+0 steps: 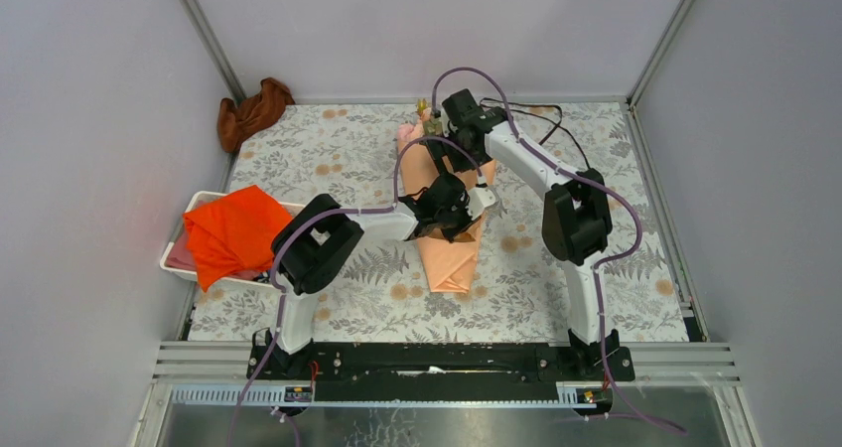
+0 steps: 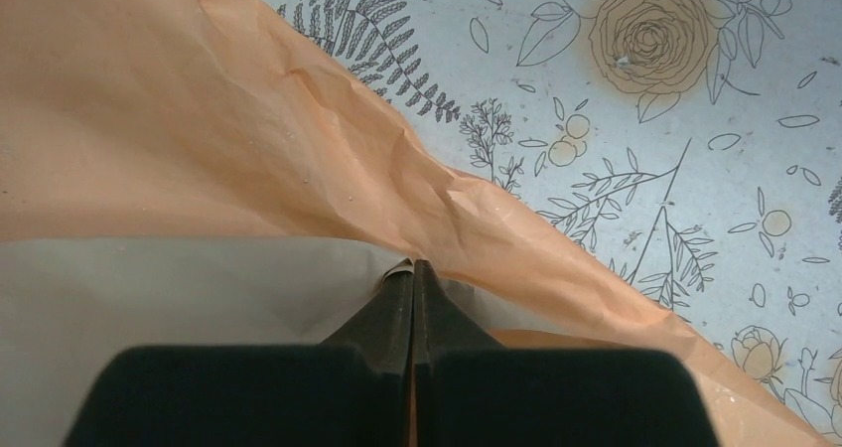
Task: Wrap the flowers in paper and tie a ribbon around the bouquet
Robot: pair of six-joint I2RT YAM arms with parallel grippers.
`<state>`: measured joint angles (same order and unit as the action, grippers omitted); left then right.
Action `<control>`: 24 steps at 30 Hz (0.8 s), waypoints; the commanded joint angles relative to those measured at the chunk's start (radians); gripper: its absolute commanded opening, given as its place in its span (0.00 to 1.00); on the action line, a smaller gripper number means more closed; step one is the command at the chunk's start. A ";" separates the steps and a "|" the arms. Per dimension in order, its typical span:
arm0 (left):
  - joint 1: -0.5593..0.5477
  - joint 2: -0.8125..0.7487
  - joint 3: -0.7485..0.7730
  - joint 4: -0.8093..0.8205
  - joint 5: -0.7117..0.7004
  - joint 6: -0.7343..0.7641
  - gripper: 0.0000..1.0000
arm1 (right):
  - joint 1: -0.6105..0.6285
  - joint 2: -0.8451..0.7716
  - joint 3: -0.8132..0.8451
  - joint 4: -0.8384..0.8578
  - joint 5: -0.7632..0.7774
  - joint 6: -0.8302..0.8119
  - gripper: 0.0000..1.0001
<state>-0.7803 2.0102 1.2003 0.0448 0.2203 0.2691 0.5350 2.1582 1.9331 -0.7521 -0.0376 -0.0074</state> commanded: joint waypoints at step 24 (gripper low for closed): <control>-0.008 -0.111 0.099 -0.357 0.119 0.070 0.72 | -0.182 -0.106 -0.167 0.214 -0.204 0.054 0.00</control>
<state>-0.7849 1.9911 1.2446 -0.0872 0.2474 0.2962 0.4278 2.1262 1.8236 -0.6315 -0.1051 0.0250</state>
